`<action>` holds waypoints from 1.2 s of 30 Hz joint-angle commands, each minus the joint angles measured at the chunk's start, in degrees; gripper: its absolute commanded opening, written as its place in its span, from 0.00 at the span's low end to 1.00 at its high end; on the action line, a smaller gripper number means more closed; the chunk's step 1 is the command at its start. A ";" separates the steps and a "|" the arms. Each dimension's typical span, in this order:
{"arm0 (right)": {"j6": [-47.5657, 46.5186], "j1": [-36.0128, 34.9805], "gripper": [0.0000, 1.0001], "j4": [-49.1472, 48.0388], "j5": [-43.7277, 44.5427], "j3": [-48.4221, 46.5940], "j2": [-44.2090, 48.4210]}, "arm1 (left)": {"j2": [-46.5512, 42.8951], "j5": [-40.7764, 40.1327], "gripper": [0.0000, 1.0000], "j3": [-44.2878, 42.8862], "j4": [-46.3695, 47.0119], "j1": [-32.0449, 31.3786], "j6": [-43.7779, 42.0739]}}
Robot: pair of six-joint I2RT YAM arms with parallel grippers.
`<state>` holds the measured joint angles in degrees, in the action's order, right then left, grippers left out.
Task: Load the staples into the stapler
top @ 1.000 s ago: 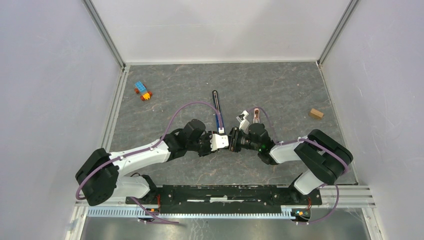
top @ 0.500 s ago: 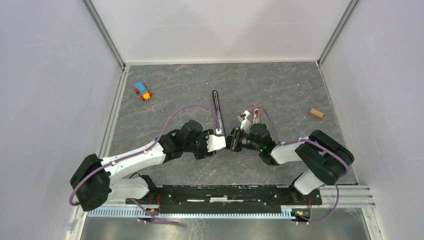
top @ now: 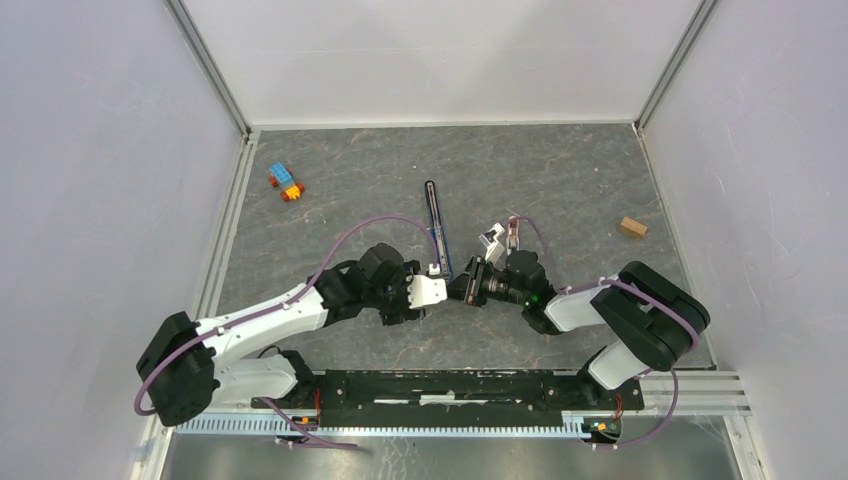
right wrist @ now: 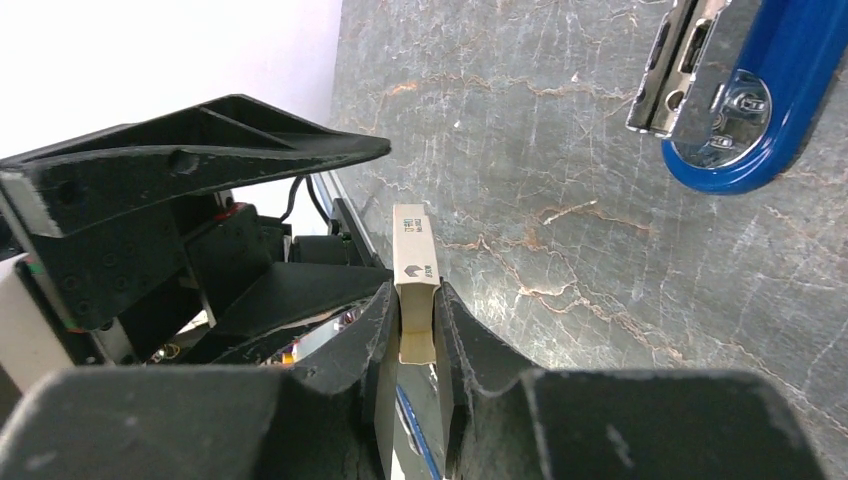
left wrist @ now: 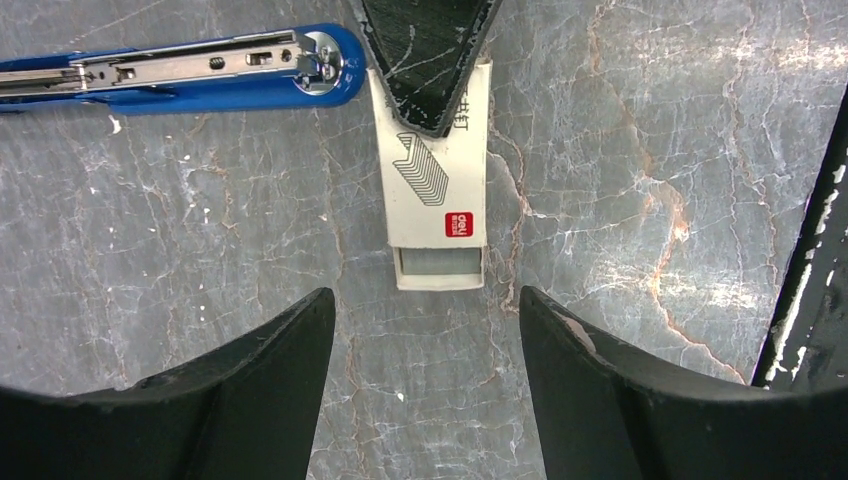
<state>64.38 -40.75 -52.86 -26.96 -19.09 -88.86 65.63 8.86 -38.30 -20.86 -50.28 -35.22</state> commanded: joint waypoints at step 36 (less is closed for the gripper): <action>0.93 0.18 0.23 -4.01 -0.55 1.12 2.81 | 3.34 4.03 0.51 -2.13 4.35 0.01 -0.81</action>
<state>65.19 -40.75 -53.58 -27.07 -18.48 -87.15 69.80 12.21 -38.74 -18.59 -50.26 -35.20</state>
